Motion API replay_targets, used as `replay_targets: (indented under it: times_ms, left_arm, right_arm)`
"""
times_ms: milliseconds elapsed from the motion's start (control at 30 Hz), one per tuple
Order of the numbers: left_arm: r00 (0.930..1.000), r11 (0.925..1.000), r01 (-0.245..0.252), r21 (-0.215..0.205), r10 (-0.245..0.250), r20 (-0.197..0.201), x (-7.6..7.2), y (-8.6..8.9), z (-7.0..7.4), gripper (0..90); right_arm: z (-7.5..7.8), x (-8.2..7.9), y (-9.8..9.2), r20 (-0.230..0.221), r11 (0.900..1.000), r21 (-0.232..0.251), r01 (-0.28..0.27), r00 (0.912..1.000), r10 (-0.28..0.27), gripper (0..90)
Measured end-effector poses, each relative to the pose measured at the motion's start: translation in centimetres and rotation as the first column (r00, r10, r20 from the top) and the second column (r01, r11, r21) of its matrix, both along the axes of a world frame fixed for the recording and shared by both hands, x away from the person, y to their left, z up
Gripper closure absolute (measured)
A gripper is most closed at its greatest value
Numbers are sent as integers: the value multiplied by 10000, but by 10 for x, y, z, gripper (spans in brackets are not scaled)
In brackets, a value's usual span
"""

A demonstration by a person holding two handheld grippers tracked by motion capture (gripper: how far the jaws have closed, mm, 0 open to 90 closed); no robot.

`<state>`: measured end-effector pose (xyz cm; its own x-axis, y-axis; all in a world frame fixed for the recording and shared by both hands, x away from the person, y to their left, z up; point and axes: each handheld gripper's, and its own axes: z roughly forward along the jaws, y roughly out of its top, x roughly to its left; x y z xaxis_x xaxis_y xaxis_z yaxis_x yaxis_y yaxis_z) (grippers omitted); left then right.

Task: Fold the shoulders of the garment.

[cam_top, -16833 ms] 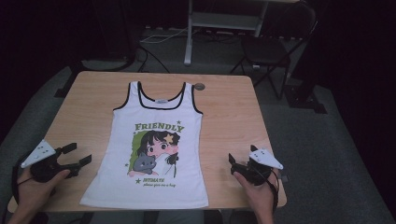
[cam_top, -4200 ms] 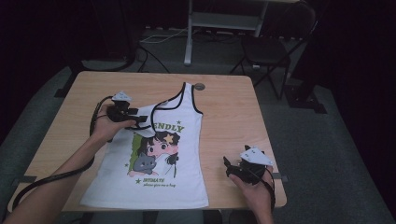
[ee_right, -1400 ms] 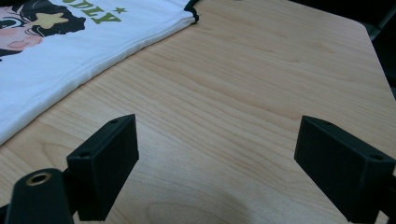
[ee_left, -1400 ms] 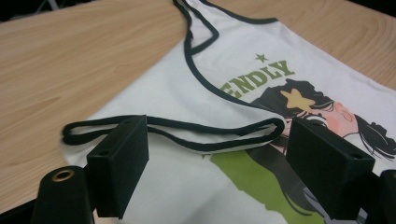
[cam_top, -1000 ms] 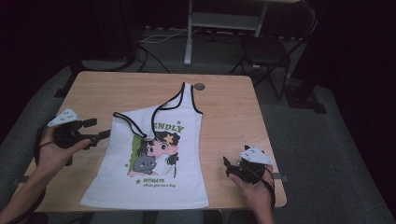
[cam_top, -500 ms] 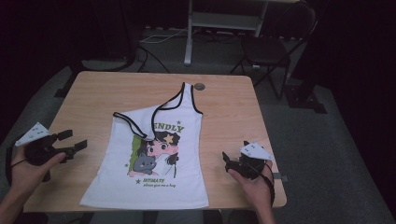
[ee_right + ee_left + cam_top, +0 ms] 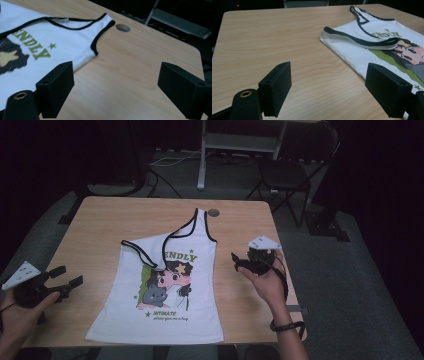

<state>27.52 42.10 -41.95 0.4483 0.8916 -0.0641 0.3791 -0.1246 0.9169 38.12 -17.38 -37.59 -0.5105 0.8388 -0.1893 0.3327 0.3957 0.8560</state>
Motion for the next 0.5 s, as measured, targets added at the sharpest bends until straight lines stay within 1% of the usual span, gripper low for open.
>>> replay_targets:
  times_ms: [133,233,267,367,500]
  left_arm:
    - [10000,9999,-32,-122,33,76,-3,1,-1,210]
    - [10000,9998,-38,-178,39,48,-7,1,-3,210]
    - [9999,9997,-63,-221,64,83,-9,0,-4,210]
    - [10000,9999,-52,-163,53,38,-12,1,-7,210]
    - [9999,9996,-131,-231,132,54,-16,3,-10,210]
  right_arm:
    - [10,20,8,-7,9999,-133,-103,9999,103,132]
    - [17,35,14,1,9996,-216,-197,9998,197,132]
    - [19,39,16,36,9995,-223,-244,9997,245,133]
    - [22,58,21,-30,9992,-303,-256,9997,256,133]
    - [24,80,28,-149,9991,-359,-223,9997,218,133]
